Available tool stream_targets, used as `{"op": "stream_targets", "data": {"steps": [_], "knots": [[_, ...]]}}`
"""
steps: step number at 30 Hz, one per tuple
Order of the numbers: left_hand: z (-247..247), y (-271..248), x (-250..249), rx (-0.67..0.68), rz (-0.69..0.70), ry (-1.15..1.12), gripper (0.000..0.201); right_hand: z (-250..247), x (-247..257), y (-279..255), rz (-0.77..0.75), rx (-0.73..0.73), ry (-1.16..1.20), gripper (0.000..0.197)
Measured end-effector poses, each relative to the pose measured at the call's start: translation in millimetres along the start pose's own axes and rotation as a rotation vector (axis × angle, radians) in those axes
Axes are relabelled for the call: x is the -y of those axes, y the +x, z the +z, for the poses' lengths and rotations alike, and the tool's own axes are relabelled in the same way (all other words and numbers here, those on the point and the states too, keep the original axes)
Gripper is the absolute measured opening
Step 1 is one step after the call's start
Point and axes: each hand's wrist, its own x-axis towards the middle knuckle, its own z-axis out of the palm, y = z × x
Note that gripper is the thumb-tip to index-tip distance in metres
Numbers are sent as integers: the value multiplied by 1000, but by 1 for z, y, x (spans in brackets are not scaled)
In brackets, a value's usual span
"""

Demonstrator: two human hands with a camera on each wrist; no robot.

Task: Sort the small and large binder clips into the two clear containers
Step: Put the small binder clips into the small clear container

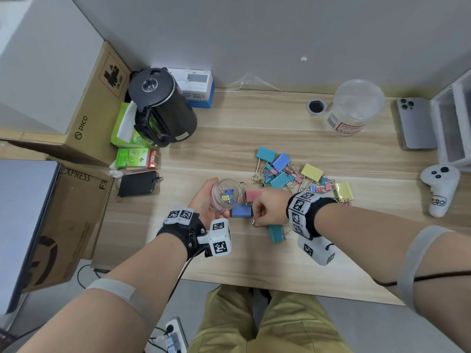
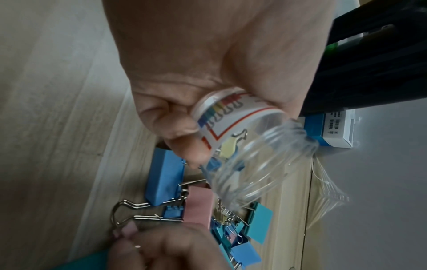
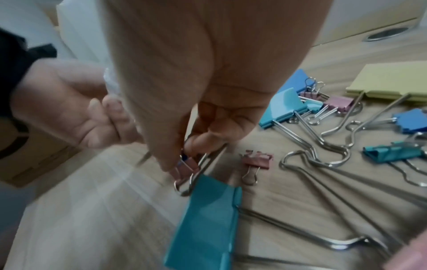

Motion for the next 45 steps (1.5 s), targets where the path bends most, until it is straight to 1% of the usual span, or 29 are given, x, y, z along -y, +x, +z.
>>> {"op": "stream_targets", "data": {"steps": [3, 6, 8, 9, 12, 15, 18, 23, 25, 28, 32, 35, 37, 40, 42, 45], "knots": [[-1, -1, -2, -14, -8, 12, 69, -12, -8, -3, 76, -124, 139, 15], [1, -3, -5, -5, -18, 21, 67, -25, -22, -9, 126, -201, 134, 11], [2, -2, -5, 3, -21, 37, 65, -28, -31, -13, 137, -188, 62, 17], [3, -1, -5, 5, -25, 44, 62, -28, -33, -15, 146, -159, 18, 19], [5, 1, 0, 2, -25, 54, 55, -18, -39, -19, 184, -88, -74, 11], [5, 3, 4, -2, -22, 60, 53, -8, -41, -19, 204, -74, -80, 11], [4, 4, 7, -20, -32, 67, 50, -3, -40, -20, 194, -55, -137, 18], [5, 5, 11, -26, -43, 65, 51, 10, -43, -17, 188, -85, -216, 44], [4, 4, 12, -26, -43, 62, 52, 11, -43, -17, 179, -78, -203, 48], [4, 4, 14, -30, -42, 63, 53, 12, -42, -19, 141, -42, -182, 42], [5, 3, 16, -35, -29, 66, 54, 14, -41, -18, 85, -72, -154, 39], [5, 2, 16, -37, -22, 72, 54, 17, -38, -16, 39, -76, -141, 27], [5, 1, 16, -37, -20, 76, 53, 18, -38, -16, 38, -93, -137, 20], [5, 1, 17, -40, -22, 82, 54, 20, -37, -16, 84, -95, -127, 18], [5, 0, 17, -40, -23, 84, 54, 16, -36, -21, 109, -145, -74, 17], [5, -1, 16, -52, -19, 67, 55, -2, -31, -27, 154, -286, 38, 26]]}}
